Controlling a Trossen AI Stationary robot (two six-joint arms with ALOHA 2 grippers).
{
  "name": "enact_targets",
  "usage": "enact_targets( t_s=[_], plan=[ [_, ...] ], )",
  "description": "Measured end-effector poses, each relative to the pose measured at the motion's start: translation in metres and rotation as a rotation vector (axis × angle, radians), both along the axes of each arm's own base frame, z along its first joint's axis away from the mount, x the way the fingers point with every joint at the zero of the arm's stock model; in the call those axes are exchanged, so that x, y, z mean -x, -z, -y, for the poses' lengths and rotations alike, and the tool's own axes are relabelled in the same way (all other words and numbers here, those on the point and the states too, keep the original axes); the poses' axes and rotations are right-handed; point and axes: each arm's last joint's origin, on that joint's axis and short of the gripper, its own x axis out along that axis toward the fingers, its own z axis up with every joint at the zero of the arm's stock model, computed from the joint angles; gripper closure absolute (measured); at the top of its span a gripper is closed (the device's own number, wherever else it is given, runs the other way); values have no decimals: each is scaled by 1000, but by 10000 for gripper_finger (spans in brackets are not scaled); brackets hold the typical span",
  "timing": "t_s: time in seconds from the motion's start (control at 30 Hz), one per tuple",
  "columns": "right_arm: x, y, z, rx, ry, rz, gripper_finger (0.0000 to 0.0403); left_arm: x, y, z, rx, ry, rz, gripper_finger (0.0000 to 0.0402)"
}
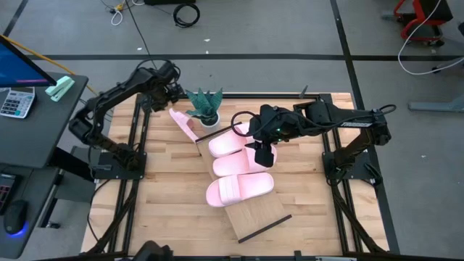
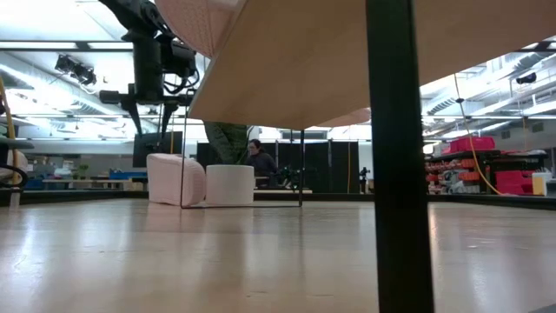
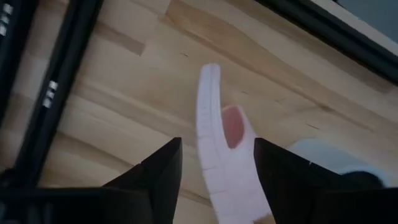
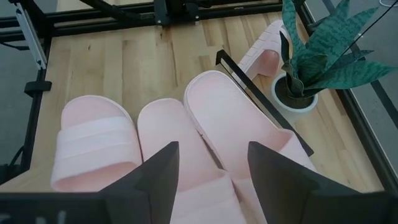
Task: Pick and place slides into the shelf
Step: Put the pink slipper on the shelf
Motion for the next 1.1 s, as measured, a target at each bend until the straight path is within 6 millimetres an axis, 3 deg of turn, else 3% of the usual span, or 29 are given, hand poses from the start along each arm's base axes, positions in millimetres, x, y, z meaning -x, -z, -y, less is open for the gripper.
enact_targets(
  t_s=[0.33, 0.8, 1.1],
  plan=[
    [0, 0, 0, -1, 2, 2, 209, -1, 16, -7, 3, -3, -34, 171],
    [0, 0, 0, 1, 0, 3, 209, 0, 54, -1, 6, -45, -21, 170],
    [0, 0, 0, 6, -3, 3, 210, -4, 52, -7, -68, -49, 27, 170]
  ],
)
